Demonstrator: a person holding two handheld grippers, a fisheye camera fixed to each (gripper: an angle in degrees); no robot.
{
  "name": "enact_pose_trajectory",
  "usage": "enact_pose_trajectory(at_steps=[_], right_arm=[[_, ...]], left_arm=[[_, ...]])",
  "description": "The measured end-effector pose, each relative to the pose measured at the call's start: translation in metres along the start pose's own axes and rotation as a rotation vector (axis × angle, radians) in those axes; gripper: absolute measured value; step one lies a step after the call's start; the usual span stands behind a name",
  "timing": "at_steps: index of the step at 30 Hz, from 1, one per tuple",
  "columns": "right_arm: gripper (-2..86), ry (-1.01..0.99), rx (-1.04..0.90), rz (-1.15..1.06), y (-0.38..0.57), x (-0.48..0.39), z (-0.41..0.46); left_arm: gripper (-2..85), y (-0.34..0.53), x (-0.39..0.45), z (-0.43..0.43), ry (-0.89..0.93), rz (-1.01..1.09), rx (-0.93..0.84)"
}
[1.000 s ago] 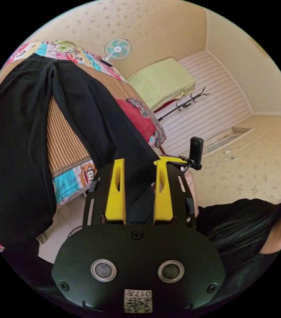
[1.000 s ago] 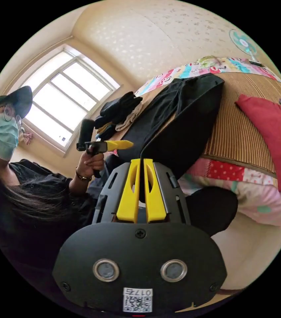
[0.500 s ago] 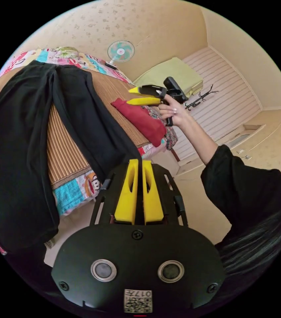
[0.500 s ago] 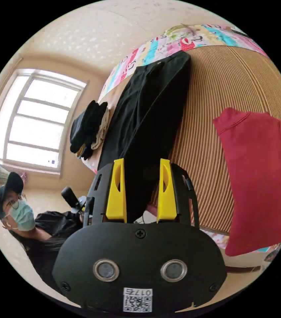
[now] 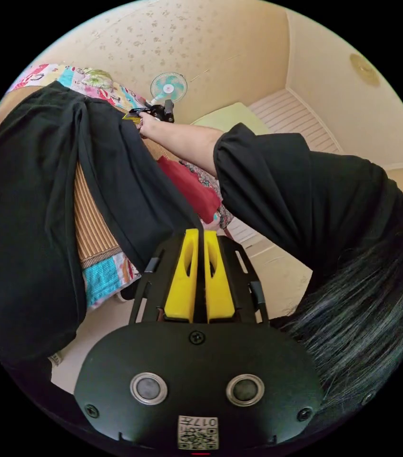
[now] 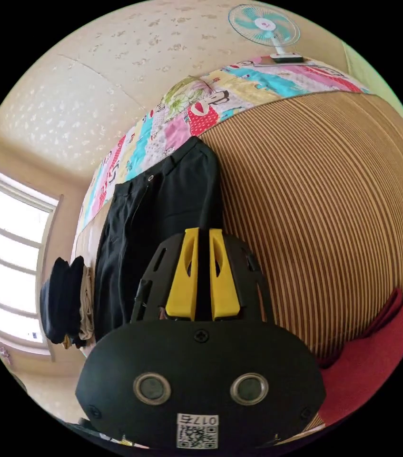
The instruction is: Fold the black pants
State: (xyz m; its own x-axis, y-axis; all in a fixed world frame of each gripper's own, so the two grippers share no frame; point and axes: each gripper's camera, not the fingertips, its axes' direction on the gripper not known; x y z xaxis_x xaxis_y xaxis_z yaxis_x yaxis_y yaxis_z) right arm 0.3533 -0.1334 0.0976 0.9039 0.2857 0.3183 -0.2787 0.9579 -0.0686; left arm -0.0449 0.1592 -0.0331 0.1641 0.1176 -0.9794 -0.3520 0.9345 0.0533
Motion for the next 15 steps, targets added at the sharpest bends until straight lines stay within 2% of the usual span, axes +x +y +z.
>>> enact_pose_trajectory(at_steps=[3, 9, 13, 15], right_arm=[[3.1, 0.119, 0.06, -0.214, 0.007, -0.077, -0.007], [2.5, 0.032, 0.121, -0.511, 0.041, -0.278, 0.001], [2.8, -0.053, 0.07, -0.508, 0.059, -0.358, 0.046], [2.9, -0.169, -0.028, -0.461, 0.07, -0.381, 0.078]], left_arm=[[-0.8, 0.008, -0.012, -0.045, 0.012, -0.022, 0.064], [-0.6, 0.045, -0.012, -0.144, -0.064, -0.035, 0.176], [0.0, 0.072, -0.029, -0.205, -0.278, -0.162, 0.245], [1.0, 0.094, -0.048, -0.234, -0.41, -0.259, 0.283]])
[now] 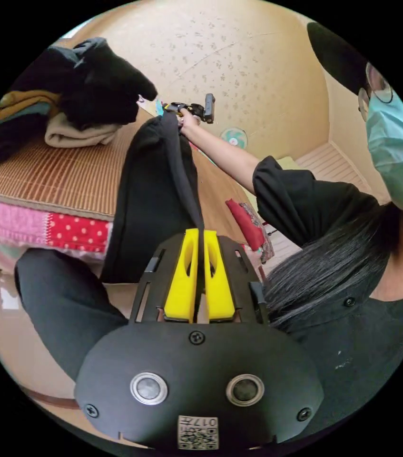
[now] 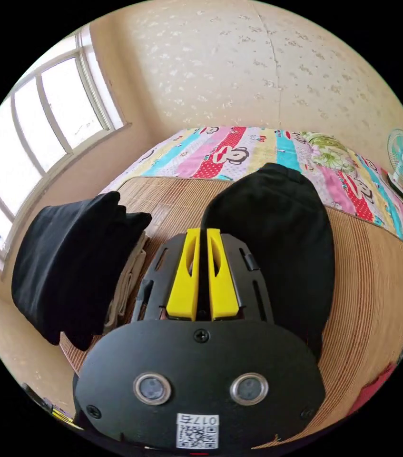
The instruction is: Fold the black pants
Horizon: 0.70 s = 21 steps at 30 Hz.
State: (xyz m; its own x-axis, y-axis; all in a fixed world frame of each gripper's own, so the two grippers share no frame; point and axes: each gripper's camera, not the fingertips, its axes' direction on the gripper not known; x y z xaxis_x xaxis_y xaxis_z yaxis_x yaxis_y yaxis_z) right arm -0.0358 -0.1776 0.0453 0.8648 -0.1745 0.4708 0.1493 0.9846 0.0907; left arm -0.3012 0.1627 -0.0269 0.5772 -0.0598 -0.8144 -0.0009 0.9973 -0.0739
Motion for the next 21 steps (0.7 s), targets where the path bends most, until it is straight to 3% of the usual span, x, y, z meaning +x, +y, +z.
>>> enact_pose_trajectory(at_steps=[3, 6, 11, 16, 18, 21], right_arm=[[3.1, -0.019, -0.063, 0.05, 0.017, -0.006, 0.014], [4.1, 0.032, -0.109, -0.052, 0.056, -0.005, -0.01], [6.4, 0.038, -0.163, -0.097, 0.171, 0.028, -0.083], [8.6, -0.168, -0.14, 0.154, 0.294, 0.09, -0.122], [8.9, -0.333, -0.043, 0.273, 0.338, 0.105, -0.134], [7.8, -0.51, -0.035, 0.277, 0.364, 0.095, -0.134]], left_arm=[[6.1, 0.006, -0.048, 0.006, -0.102, -0.181, -0.1], [11.0, -0.001, -0.068, 0.005, -0.07, -0.191, -0.082], [10.8, -0.041, -0.067, 0.013, -0.116, -0.101, -0.011], [10.7, -0.088, -0.061, 0.063, -0.094, -0.031, -0.073], [9.9, -0.096, -0.055, 0.089, -0.111, -0.041, -0.136], [7.5, -0.091, -0.041, 0.094, -0.195, -0.052, -0.088]])
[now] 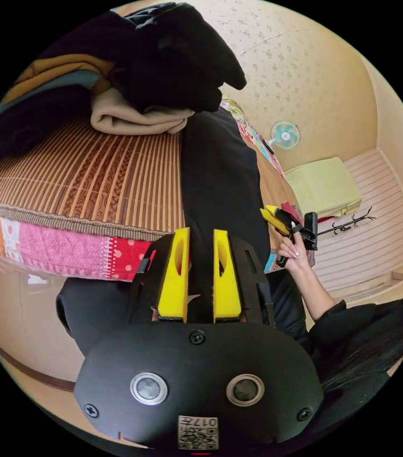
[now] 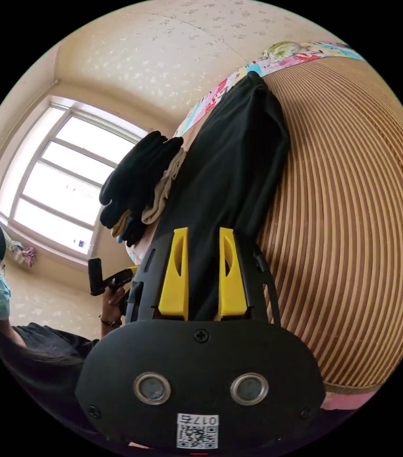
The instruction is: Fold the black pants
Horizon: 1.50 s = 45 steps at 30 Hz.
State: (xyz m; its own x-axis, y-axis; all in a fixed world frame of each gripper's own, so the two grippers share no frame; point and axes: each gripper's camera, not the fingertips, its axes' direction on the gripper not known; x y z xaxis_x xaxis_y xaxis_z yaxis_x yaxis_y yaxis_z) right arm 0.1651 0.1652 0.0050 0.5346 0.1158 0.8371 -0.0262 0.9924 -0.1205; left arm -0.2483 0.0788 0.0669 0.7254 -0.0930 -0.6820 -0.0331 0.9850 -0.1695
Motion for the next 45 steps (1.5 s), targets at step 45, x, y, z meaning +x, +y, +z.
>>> enact_pose_trajectory(at_steps=[45], right_arm=[[3.7, 0.152, -0.046, 0.012, 0.019, 0.024, -0.062]], left_arm=[[3.5, 0.098, 0.073, 0.039, -0.088, 0.142, -0.104]])
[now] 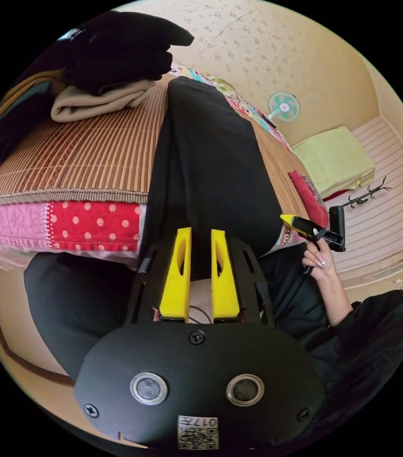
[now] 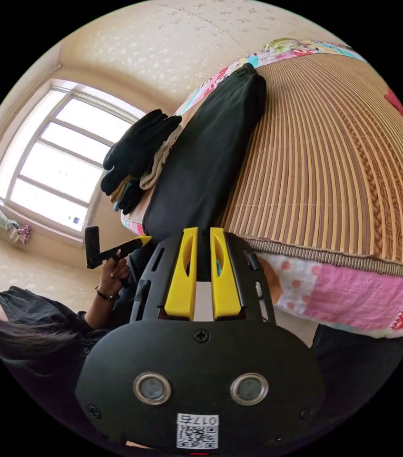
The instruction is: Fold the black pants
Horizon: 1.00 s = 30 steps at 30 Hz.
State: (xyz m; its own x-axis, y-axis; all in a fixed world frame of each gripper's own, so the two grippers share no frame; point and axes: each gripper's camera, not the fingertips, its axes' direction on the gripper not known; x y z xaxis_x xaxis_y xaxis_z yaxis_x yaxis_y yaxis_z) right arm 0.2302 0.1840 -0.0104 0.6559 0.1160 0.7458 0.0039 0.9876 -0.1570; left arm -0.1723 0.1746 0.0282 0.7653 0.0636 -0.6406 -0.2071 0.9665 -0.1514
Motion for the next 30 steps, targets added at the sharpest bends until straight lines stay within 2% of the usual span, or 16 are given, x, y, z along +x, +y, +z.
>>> enact_pose_trajectory(at_steps=[2, 5, 7, 9, 11, 14, 17, 19, 22, 25, 27, 29, 30], right_arm=[[2.9, -0.002, 0.022, 0.018, 0.002, -0.004, -0.006], [2.0, -0.054, 0.082, -0.029, 0.004, -0.027, -0.027], [1.8, -0.068, 0.089, -0.082, 0.005, -0.043, -0.028], [1.8, -0.014, -0.015, -0.114, 0.0, -0.052, -0.001], [2.1, 0.013, -0.127, -0.086, -0.004, -0.048, 0.023], [4.6, -0.042, -0.103, -0.054, -0.003, -0.04, 0.026], [8.8, 0.005, -0.042, 0.001, -0.002, -0.035, 0.025], [9.1, 0.011, -0.036, -0.021, -0.004, -0.038, 0.035], [6.0, 0.002, -0.124, -0.03, -0.009, -0.042, 0.059], [4.4, -0.082, -0.193, -0.037, -0.005, -0.034, 0.04], [4.0, -0.14, -0.227, -0.074, 0.01, -0.026, 0.003], [4.0, -0.139, -0.278, -0.068, 0.024, -0.015, -0.02], [4.2, -0.118, -0.311, -0.042, 0.033, -0.006, -0.032]], left_arm=[[1.5, -0.003, -0.002, -0.019, 0.054, 0.014, 0.004], [0.9, -0.003, -0.006, -0.081, 0.173, 0.055, 0.144], [1.0, -0.006, -0.01, -0.101, 0.12, 0.057, 0.144], [2.0, -0.013, -0.022, -0.092, -0.019, 0.007, 0.046], [3.5, -0.013, -0.037, -0.083, -0.062, -0.076, 0.024], [7.1, -0.011, -0.048, -0.084, -0.022, -0.113, 0.094], [9.8, -0.016, -0.051, -0.069, 0.02, -0.111, 0.066], [9.7, -0.015, -0.048, -0.058, 0.006, -0.125, 0.062], [5.6, -0.007, -0.03, -0.06, -0.071, -0.115, 0.055], [3.9, 0.001, -0.008, -0.064, 0.0, -0.053, -0.044], [4.0, 0.012, 0.011, -0.062, 0.108, 0.034, -0.18], [4.4, 0.022, 0.014, -0.06, 0.185, 0.021, -0.238], [4.7, 0.027, 0.01, -0.064, 0.221, -0.014, -0.202]])
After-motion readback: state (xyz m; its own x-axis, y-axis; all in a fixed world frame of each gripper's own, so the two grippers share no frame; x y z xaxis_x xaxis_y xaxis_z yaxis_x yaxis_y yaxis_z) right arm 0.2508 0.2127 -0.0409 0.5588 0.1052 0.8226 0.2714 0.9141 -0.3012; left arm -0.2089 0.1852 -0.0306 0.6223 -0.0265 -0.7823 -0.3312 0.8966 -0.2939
